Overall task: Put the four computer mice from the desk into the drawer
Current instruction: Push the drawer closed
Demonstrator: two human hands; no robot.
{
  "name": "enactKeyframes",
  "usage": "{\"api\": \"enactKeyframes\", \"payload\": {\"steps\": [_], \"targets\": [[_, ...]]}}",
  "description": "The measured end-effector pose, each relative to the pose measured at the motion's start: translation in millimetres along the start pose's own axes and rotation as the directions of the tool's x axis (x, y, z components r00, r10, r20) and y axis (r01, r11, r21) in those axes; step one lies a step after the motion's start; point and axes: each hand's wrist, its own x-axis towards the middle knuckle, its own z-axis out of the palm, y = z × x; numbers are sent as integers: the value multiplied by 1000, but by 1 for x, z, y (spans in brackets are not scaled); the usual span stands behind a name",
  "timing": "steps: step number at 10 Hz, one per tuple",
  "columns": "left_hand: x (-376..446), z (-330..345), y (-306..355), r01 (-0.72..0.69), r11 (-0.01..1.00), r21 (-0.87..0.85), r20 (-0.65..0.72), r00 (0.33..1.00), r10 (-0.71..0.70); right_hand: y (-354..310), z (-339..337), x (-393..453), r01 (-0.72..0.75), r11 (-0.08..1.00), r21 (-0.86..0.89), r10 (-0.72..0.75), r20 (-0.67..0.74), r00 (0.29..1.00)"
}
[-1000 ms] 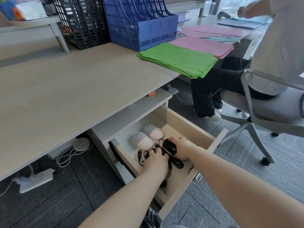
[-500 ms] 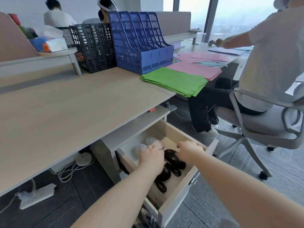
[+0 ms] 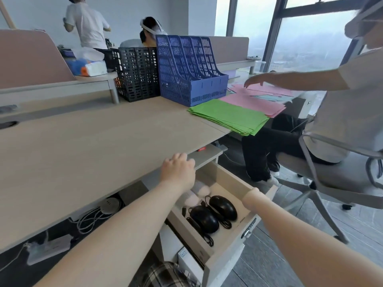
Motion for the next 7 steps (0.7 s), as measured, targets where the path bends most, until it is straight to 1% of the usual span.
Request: {"api": "enactKeyframes", "payload": {"steps": [1, 2, 3, 4, 5, 6, 7], "targets": [[11, 0, -20, 23, 1000, 14, -10, 1000, -23, -16, -5, -5, 63, 993, -95, -58, 55, 997], [24, -2, -32, 40, 999, -23, -59, 997, -42, -33, -3, 6, 90, 974, -209, -95, -15, 995], [37, -3, -43, 61, 996, -67, -32, 998, -63, -53, -13, 7, 91, 992, -87, -96, -48, 994], [50, 3, -55, 114, 985, -132, 56, 993, -107, -75, -14, 20, -11, 886, 463, 46, -65, 997], [61, 14, -67, 167, 968, -189, 130, 981, -144, -85, -19, 24, 41, 876, 481, -14, -60, 998], [70, 25, -76, 204, 954, -219, 137, 975, -177, -99, -23, 19, 46, 874, 484, -61, 16, 998], [79, 32, -81, 236, 941, -242, 139, 968, -207, -107, -21, 35, 103, 803, 588, -55, -99, 994]]}}
